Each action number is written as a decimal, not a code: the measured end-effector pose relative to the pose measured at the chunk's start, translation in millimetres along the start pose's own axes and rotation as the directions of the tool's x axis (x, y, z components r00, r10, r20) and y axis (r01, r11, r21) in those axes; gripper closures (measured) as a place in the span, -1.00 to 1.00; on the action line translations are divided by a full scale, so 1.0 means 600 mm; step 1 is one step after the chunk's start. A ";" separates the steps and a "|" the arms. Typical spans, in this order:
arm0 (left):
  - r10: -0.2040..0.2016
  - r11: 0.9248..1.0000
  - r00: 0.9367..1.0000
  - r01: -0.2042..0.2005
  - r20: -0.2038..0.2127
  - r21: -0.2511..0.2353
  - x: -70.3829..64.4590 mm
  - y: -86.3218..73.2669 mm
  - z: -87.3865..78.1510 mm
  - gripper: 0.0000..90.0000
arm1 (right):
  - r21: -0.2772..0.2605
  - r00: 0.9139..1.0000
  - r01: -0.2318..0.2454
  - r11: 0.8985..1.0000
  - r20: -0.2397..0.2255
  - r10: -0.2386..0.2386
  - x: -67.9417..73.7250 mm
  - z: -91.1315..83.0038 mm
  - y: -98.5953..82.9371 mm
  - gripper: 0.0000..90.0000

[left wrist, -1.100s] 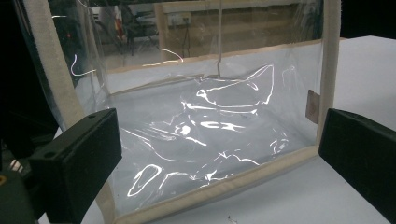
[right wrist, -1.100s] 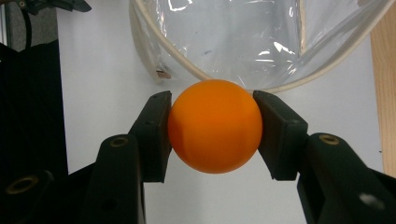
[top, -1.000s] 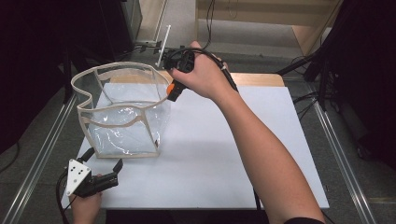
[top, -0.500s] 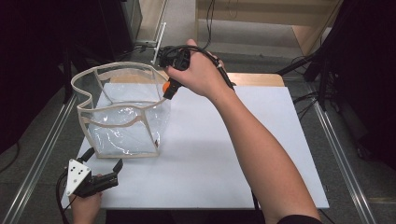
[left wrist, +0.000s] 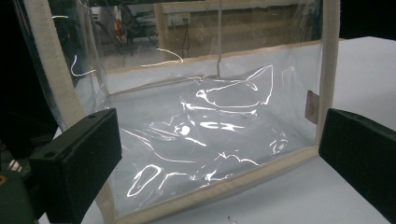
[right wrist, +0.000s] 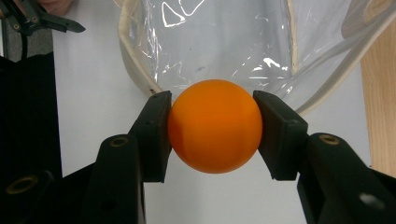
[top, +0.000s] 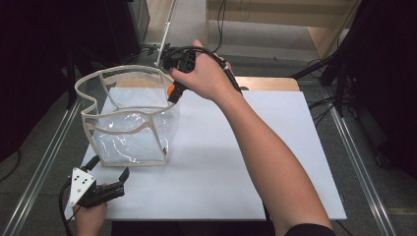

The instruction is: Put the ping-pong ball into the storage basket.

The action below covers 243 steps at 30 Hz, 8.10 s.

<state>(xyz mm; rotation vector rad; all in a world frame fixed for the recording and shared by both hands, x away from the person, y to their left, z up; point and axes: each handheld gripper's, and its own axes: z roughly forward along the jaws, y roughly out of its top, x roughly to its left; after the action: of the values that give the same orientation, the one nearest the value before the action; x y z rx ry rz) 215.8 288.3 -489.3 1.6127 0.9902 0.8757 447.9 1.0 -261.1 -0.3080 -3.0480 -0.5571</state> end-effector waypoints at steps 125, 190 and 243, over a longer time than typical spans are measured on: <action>0.005 1.000 1.000 -0.005 -0.003 0.005 -0.002 0.000 0.001 -1.00 | -0.053 0.985 -0.108 0.993 0.126 0.114 0.025 0.077 -0.164 -1.00; 0.016 1.000 1.000 -0.016 -0.010 0.007 -0.005 0.000 0.001 -1.00 | -0.123 0.969 -0.188 0.974 0.140 0.205 0.060 0.119 -0.322 -1.00; 0.022 1.000 1.000 -0.022 -0.017 0.012 -0.006 0.000 0.001 -1.00 | -0.261 0.929 -0.307 0.915 0.128 0.348 0.113 0.136 -0.508 -1.00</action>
<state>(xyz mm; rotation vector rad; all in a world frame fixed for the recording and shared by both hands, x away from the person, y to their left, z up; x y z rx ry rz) 214.7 285.0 -489.7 1.6313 0.9922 0.9016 321.3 -236.9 -438.9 -0.9044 -2.9827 -0.9102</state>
